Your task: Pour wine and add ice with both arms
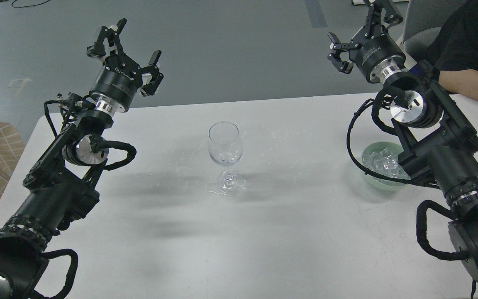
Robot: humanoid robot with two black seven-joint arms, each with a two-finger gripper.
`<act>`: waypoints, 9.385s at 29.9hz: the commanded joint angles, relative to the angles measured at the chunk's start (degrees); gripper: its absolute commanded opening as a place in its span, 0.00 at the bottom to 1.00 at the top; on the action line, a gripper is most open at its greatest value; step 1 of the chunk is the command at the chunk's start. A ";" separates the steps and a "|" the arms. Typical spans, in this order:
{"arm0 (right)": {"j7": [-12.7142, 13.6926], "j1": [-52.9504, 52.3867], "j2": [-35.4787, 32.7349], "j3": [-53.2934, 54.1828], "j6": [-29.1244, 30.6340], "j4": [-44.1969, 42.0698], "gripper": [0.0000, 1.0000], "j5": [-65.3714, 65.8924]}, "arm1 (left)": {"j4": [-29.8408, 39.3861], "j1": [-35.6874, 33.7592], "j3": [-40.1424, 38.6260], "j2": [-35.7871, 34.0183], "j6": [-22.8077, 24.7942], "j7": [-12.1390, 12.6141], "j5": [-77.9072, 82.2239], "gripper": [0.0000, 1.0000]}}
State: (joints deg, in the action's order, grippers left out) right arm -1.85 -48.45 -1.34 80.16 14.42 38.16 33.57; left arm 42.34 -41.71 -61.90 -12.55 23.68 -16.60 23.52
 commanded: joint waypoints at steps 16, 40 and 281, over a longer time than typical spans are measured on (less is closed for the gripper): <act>0.00 0.72 0.37 -0.09 0.08 0.07 1.00 0.09 | 0.11 0.23 -0.15 0.42 -0.47 -0.01 -0.05 0.98; 0.09 0.90 0.37 -0.09 -0.53 0.07 1.00 0.09 | 0.37 -0.56 -1.55 0.07 -0.04 10.63 -15.34 0.98; 4.40 1.34 0.55 -2.99 -3.34 0.16 1.00 0.09 | 4.32 24.50 -19.67 -5.29 0.49 33.57 -35.73 0.06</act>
State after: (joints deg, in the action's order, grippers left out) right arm 2.54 -47.28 -0.73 77.15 10.99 38.32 33.66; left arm 45.52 -15.76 -83.60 -18.01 24.60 16.85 -12.07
